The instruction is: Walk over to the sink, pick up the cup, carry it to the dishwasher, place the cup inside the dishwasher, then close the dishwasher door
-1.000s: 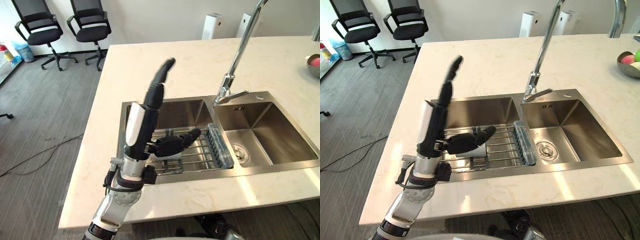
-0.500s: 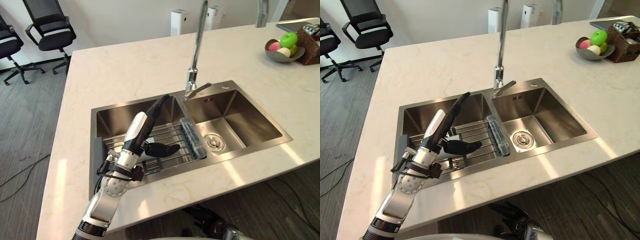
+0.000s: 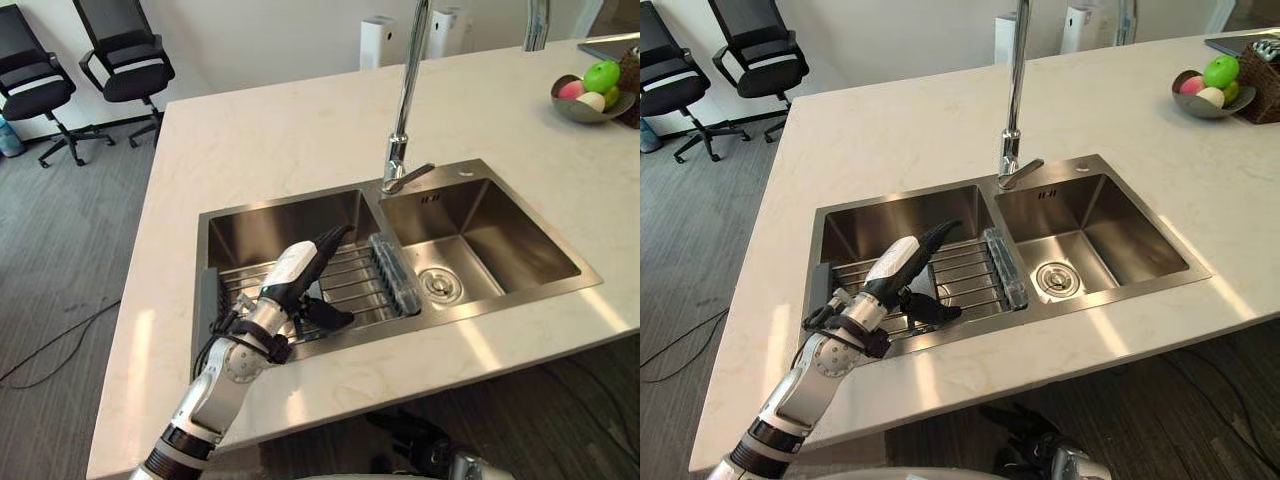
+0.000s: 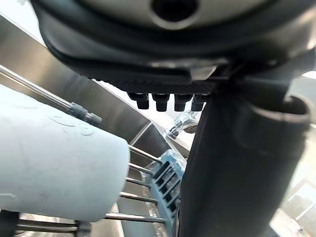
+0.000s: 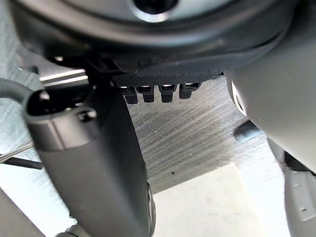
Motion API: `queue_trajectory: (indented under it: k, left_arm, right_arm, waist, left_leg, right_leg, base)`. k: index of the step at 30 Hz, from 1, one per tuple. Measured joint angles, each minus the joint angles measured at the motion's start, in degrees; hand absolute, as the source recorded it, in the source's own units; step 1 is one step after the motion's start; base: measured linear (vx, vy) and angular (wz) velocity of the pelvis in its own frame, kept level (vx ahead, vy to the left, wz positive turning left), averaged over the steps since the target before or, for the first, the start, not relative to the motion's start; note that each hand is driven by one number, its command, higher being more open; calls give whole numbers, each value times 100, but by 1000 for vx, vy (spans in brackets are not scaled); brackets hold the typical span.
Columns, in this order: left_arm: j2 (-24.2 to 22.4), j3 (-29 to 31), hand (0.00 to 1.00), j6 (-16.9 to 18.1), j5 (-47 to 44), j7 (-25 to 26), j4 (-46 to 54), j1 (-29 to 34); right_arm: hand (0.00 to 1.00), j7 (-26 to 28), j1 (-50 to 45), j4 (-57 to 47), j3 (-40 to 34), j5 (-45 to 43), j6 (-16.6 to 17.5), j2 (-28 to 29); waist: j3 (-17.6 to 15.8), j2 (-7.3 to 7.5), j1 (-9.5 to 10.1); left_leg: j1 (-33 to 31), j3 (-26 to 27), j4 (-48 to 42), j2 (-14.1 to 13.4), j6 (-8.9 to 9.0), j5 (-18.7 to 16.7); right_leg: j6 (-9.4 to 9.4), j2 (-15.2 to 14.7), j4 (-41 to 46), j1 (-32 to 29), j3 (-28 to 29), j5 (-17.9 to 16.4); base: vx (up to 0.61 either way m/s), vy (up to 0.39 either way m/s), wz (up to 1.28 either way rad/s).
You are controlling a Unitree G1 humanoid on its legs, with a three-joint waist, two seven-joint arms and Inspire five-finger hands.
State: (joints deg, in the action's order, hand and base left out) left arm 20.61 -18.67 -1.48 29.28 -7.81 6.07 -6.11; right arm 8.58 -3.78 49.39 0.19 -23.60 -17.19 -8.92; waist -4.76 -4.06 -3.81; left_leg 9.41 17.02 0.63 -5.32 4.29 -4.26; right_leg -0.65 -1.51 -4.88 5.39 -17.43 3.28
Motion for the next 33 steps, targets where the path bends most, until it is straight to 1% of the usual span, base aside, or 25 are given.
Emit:
queue_trajectory:
  k: [2, 6, 8, 10, 13, 15, 19, 23, 27, 29, 33]
  left_arm:
    - [106, -2, 100, -90, 4, -64, -103, -2]
    - [129, -1, 100, -149, 48, -87, -245, -3]
    - [181, 3, 100, -147, 366, -95, -260, -4]
    - [202, 4, 100, -145, 460, -143, -291, -12]
    - [229, 11, 100, -154, 481, -354, -448, -138]
    - [307, 11, 100, -165, 608, -484, -526, -164]
    - [359, 14, 100, -109, 684, -701, -487, -185]
    - [361, 19, 100, -150, 898, -991, -507, -292]
    - [369, 29, 100, -221, 900, -1273, -593, -440]
    - [370, 17, 100, -352, 902, -1526, -664, -560]
    - [368, 15, 100, -678, 900, -1859, -1087, -948]
  right_arm:
    - [100, 4, -3, -32, 0, 22, 5, 2]
    - [100, 5, -1, -42, 3, 35, 6, 27]
    - [100, 5, 3, -54, 7, 80, 5, 52]
    - [100, 5, 2, -56, 8, 80, 2, 52]
    - [100, 3, 7, -57, 8, 80, -8, 51]
    - [100, 3, 29, -55, 8, 79, -25, 54]
    - [100, 2, 58, -44, 6, 129, -98, 52]
    - [100, 8, 66, -36, 5, 132, -138, 55]
    - [100, 42, 89, -32, 5, 176, -224, 54]
    - [100, 83, 98, -31, 7, 251, -248, 53]
    - [100, 131, 112, -33, 8, 250, -259, 50]
  waist:
    - [-6, 8, -24]
    - [-37, 52, -21]
    - [-47, 70, -27]
    - [-48, 72, -29]
    - [-48, 73, -34]
    - [-50, 77, -73]
    - [-50, 86, -79]
    - [-33, 131, -107]
    - [-19, 166, -138]
    - [5, 171, -170]
    - [23, 174, -230]
  left_leg:
    - [-12, -21, 34, 71, -42, 24]
    - [-20, -61, 56, 165, -153, 56]
    - [-5, -61, 94, 194, -181, 71]
    - [12, -60, 132, 207, -190, 77]
    - [28, -59, 173, 218, -203, 85]
    - [45, -51, 212, 225, -206, 88]
    - [94, -45, 247, 252, -214, 85]
    - [119, -44, 249, 274, -233, 80]
    - [121, -40, 248, 281, -247, 87]
    - [126, -29, 248, 280, -247, 87]
    - [126, 26, 254, 277, -246, 87]
  right_leg:
    - [64, -73, -28, -17, -11, 43]
    - [140, -165, -36, -11, -44, 89]
    - [179, -189, -37, -12, -42, 100]
    - [190, -196, -37, -11, -42, 103]
    - [193, -201, -38, -15, -42, 105]
    - [194, -201, -39, -21, -37, 104]
    - [201, -224, -39, 6, -38, 107]
    - [228, -248, -40, 37, -38, 102]
    - [238, -254, -41, 39, -39, 102]
    - [241, -253, -41, 37, -34, 101]
    - [251, -244, -41, -5, 24, 107]
  base:
    - [-53, 70, 5]
    - [-56, 62, 7]
    - [-26, 47, 0]
    - [0, 0, 0]
    - [0, 0, 0]
    - [40, 21, -1]
    - [10, 6, 0]
    - [-8, 3, 0]
    - [-8, 1, 0]
    - [0, 0, 0]
    - [-18, -4, -8]
